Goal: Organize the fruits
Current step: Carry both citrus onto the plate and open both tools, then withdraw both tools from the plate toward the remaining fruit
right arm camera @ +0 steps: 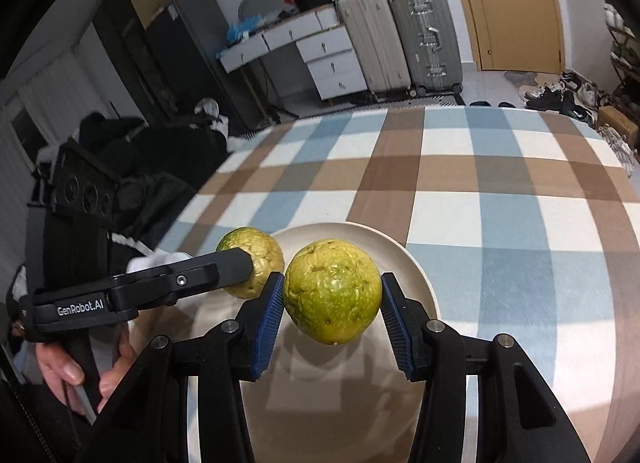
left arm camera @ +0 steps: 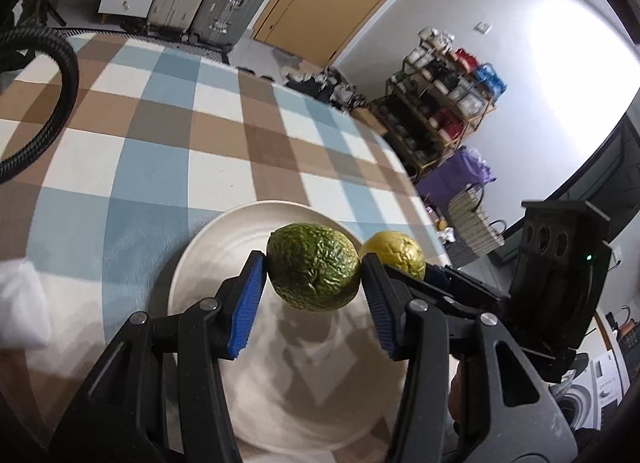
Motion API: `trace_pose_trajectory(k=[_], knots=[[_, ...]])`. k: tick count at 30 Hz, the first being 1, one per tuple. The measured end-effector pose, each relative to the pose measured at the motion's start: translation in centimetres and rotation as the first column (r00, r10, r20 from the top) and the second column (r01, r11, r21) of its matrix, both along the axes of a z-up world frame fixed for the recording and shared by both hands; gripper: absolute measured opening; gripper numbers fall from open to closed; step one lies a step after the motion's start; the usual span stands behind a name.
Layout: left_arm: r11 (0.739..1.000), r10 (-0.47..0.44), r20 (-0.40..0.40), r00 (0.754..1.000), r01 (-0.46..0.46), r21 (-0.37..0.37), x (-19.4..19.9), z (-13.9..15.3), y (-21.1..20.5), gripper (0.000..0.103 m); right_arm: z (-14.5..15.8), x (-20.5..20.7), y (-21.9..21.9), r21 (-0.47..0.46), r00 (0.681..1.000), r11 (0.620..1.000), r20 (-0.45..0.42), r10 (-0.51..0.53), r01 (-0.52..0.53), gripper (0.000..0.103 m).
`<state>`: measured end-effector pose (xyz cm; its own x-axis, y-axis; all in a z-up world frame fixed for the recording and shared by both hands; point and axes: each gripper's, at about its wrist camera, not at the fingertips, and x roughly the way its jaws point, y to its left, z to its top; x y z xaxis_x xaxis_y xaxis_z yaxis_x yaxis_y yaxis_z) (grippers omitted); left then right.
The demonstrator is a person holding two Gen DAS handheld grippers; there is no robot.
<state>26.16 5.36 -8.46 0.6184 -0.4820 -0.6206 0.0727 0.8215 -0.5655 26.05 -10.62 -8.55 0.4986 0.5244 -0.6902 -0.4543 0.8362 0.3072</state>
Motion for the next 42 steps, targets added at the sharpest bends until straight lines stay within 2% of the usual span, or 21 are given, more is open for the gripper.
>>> trace_pose_trajectory(k=[7,15,17,19,21,22,26,31,33,37,42], knots=[[1.000,0.011,-0.039,0.999,-0.011,-0.011,2.7,-2.1,0.7,0.046,-1.9,1.6,1.8,-0.079,0.999,0.996,0.006,0.040,-0.039,0.049],[1.000,0.003,-0.068,0.998,-0.005,-0.021,4.3,-3.4,0.7,0.047,-2.7,2.6,2.1,-0.128,1.000,0.992,0.013,-0.002,0.004,0.051],[1.000,0.005,-0.075,0.997,-0.007,-0.023,4.4,-3.4,0.7,0.051,-2.5,2.5,1.8,-0.113,1.000,0.994,0.026,-0.012,0.015,0.063],[1.000,0.018,-0.076,0.997,-0.020,-0.019,4.1,-3.1,0.6,0.071,-1.8,2.0,1.5,-0.087,0.999,0.996,0.044,-0.015,0.019,0.076],[0.999,0.029,-0.061,0.998,-0.031,-0.030,3.6,-2.6,0.7,0.081,-0.6,0.9,1.0,-0.084,0.995,0.996,0.095,-0.030,0.038,0.084],[0.999,0.038,-0.049,0.998,-0.039,-0.024,3.3,-2.1,0.7,0.082,0.0,0.3,0.8,-0.083,0.993,0.996,0.114,-0.029,0.039,0.087],[0.999,0.044,-0.028,0.999,-0.044,0.008,1.7,-0.5,0.4,0.082,2.3,-2.8,-0.6,-0.057,0.982,0.997,0.182,-0.041,0.052,0.096],[0.996,0.056,0.007,0.998,-0.056,0.075,-1.7,1.9,-0.5,0.085,4.7,-7.3,-2.6,-0.048,0.962,0.993,0.259,-0.088,0.104,0.098],[0.989,0.063,0.038,0.997,-0.067,0.129,-3.4,3.1,-1.2,0.087,5.5,-9.2,-3.5,-0.030,0.953,0.992,0.283,-0.111,0.124,0.100],[0.970,0.068,0.111,0.992,-0.091,0.224,-7.2,5.4,-2.5,0.100,6.9,-13.3,-5.2,-0.007,0.927,0.986,0.342,-0.154,0.167,0.102],[0.943,0.050,0.183,0.982,-0.107,0.316,-11.9,7.8,-4.3,0.102,8.4,-18.1,-6.7,0.038,0.886,0.977,0.414,-0.207,0.211,0.103]])
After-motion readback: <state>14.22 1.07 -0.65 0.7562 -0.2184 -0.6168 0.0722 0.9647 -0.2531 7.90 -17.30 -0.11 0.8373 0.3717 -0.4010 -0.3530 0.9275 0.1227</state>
